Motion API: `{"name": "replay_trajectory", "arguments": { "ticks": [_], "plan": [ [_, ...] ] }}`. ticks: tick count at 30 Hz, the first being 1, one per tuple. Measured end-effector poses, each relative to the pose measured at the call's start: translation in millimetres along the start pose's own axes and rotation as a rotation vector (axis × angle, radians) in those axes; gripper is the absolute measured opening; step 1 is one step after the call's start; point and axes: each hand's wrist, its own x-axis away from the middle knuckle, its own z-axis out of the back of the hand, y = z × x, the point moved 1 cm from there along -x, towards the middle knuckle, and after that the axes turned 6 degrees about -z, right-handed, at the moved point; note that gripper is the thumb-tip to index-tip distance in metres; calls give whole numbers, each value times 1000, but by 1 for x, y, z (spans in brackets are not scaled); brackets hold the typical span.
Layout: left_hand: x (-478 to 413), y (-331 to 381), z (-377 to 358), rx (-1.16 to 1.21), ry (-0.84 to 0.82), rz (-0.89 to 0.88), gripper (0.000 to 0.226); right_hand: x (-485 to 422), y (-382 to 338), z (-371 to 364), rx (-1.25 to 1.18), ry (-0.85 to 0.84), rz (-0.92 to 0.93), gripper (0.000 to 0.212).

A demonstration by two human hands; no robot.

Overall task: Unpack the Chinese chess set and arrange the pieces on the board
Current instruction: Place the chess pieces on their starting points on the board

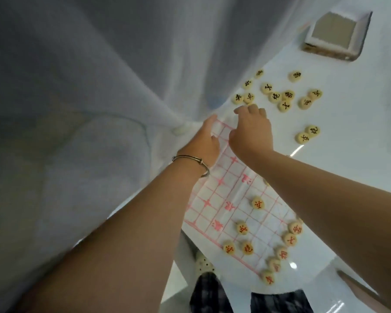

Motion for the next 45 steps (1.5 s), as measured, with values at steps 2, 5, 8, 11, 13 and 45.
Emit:
{"name": "replay_trajectory", "arguments": {
  "ticks": [2,5,8,11,13,45],
  "plan": [
    [-6,-3,2,4,0,-41,54,-1,-2,-2,-21,59,-9,46],
    [-11,-5,-4,-72,81,-141,52,-1,0,-4,-14,89,-27,45],
    [-13,-10,-19,-71,180,-193,51,-1,6,-9,38,104,-16,41],
    [-18,-14,-27,-82,229,-216,50,-8,13,-16,103,134,34,40],
    [-23,-21,-28,-111,248,-229,51,-19,14,-18,133,160,99,41],
    [-42,-21,-19,110,211,-48,56,-114,-15,18,220,64,141,36]
  ]
}}
